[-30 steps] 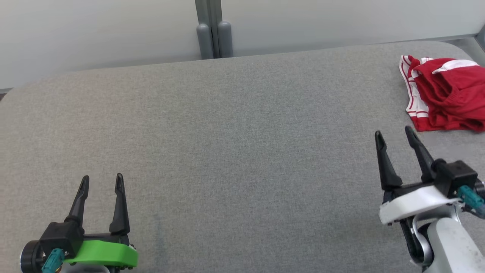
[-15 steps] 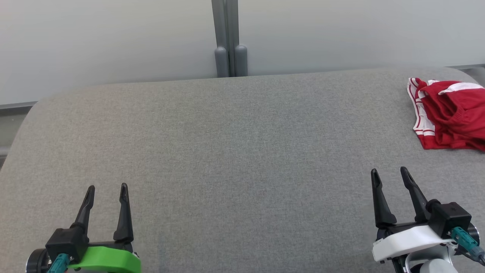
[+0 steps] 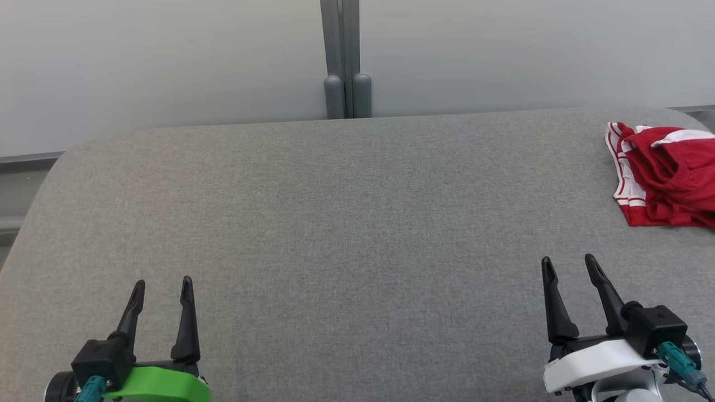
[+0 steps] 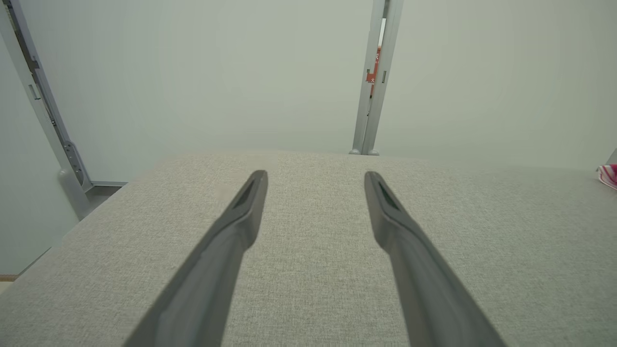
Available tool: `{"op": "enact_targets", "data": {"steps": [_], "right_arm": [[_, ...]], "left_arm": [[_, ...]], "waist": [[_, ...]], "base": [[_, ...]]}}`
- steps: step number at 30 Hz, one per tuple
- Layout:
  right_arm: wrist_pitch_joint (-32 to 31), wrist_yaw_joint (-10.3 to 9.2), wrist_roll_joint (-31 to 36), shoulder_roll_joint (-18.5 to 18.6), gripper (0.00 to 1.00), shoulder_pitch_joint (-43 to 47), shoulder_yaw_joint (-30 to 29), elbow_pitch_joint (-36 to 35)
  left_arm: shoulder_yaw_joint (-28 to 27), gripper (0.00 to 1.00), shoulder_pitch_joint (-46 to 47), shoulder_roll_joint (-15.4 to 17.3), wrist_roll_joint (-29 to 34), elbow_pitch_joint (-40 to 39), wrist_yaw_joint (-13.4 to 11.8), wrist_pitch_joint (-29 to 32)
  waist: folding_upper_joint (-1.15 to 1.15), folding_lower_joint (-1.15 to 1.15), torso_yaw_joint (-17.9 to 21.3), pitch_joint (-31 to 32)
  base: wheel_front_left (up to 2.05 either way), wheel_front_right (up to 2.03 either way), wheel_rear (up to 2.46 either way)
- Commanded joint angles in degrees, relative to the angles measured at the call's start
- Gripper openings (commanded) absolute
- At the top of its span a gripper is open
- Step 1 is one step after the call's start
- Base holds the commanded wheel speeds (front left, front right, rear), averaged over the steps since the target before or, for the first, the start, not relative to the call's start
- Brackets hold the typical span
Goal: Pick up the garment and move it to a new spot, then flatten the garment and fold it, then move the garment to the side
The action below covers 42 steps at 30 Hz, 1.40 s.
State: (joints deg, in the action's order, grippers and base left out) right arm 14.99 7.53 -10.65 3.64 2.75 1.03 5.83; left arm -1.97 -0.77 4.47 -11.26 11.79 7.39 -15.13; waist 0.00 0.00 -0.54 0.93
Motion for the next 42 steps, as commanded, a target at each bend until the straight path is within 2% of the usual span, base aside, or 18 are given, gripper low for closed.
{"op": "enact_targets", "data": {"steps": [1,8,9,13,26,42], "right_arm": [[0.23,-0.11,0.39,-0.1,1.0,0.06,-0.01,0.14],[0.23,-0.11,0.39,-0.26,1.0,0.11,-0.11,0.39],[0.0,0.01,0.17,-0.25,0.0,0.0,-0.06,0.31],[-0.07,0.01,-0.03,-0.64,0.0,0.79,0.05,2.21],[-3.15,0.0,-14.86,-0.05,0.0,-0.92,-0.5,3.11],[-6.51,-0.01,-29.89,0.36,0.0,-2.78,-1.3,4.13]], "left_arm": [[-0.08,1.0,-0.53,0.59,-0.4,0.2,0.18,0.05],[-0.25,1.0,-0.34,0.68,-0.92,0.68,0.19,0.05],[-0.06,0.0,0.01,0.23,-0.41,0.71,0.0,0.0],[0.18,0.0,-0.42,-0.39,-0.55,2.88,0.0,0.08],[-0.78,0.0,1.04,-0.58,-14.46,2.77,0.02,3.91],[-1.55,0.0,2.45,-0.77,-28.84,2.54,0.04,7.67]], "waist": [[0.0,0.0,0.01,-0.05],[0.0,0.0,0.03,-0.11],[0.0,0.0,0.03,-0.11],[0.0,0.0,0.04,-0.12],[0.0,0.0,0.09,-0.22],[0.0,0.0,0.15,-0.35]], "base": [[0.0,0.0,0.0],[0.0,0.0,0.0],[0.0,0.0,0.0],[0.0,0.0,0.0],[0.0,0.0,0.0],[0.0,0.0,0.0]]}}
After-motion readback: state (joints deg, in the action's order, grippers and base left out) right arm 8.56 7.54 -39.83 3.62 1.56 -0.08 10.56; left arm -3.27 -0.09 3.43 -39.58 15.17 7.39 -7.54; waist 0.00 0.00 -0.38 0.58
